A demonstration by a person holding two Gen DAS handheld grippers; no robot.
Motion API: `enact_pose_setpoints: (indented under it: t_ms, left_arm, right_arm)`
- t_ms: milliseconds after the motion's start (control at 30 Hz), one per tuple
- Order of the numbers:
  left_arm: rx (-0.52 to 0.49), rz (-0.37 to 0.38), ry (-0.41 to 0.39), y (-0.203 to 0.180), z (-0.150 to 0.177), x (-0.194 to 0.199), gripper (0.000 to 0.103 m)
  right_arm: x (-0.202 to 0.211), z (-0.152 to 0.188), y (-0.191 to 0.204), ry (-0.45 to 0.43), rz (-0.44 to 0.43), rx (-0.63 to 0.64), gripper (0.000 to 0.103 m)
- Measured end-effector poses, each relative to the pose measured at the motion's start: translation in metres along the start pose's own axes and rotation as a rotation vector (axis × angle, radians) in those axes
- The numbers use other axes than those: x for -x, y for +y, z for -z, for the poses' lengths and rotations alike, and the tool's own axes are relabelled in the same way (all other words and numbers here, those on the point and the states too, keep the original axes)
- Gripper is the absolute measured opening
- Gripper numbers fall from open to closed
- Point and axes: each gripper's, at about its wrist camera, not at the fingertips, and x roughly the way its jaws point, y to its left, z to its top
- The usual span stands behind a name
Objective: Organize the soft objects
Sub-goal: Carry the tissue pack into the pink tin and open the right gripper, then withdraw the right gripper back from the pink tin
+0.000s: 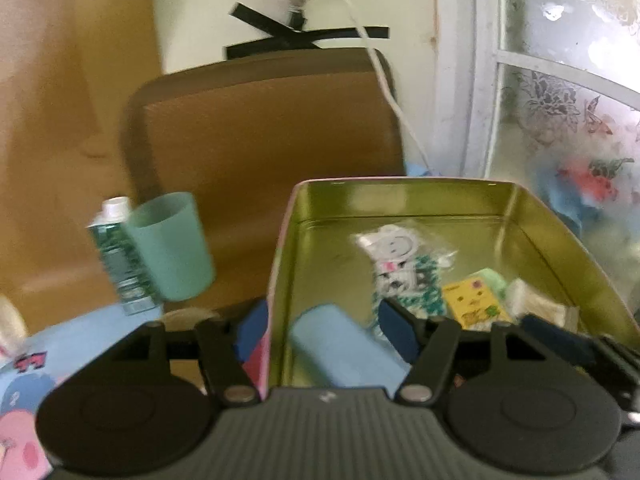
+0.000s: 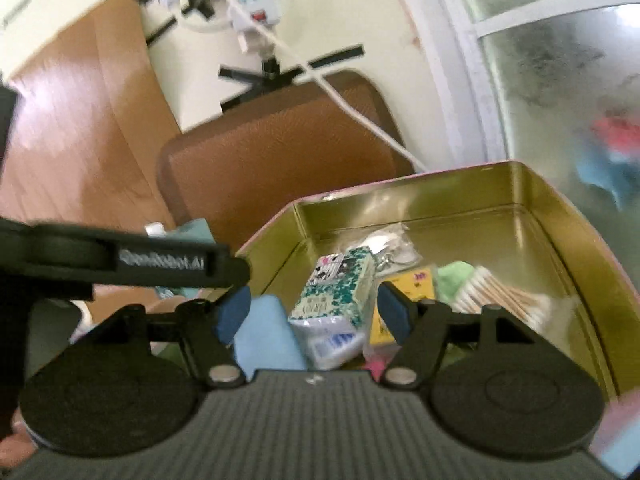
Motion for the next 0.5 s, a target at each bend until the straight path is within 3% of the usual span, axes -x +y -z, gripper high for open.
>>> enact_pose_setpoints:
  t_ms: [100,233,500]
  left_arm:
    - [0.015,-0.022,0.015,0.006,0.014,0.018,0.065]
    - [0.024,-0.057,-0.003,0.014,0.034,0.049,0.078]
    - [0.054,-0.094,0.006,0.034,0.078,0.095,0.083]
  right_arm:
    - [0.033,0.009,0.001,-0.07,-0.009,-0.046,0.072]
    - [0.059,0.013,0.009,-0.113,-0.002,-0.034,0.073]
    - [0.083,0.03,0.016,-0.077,-0.011,-0.104,0.073]
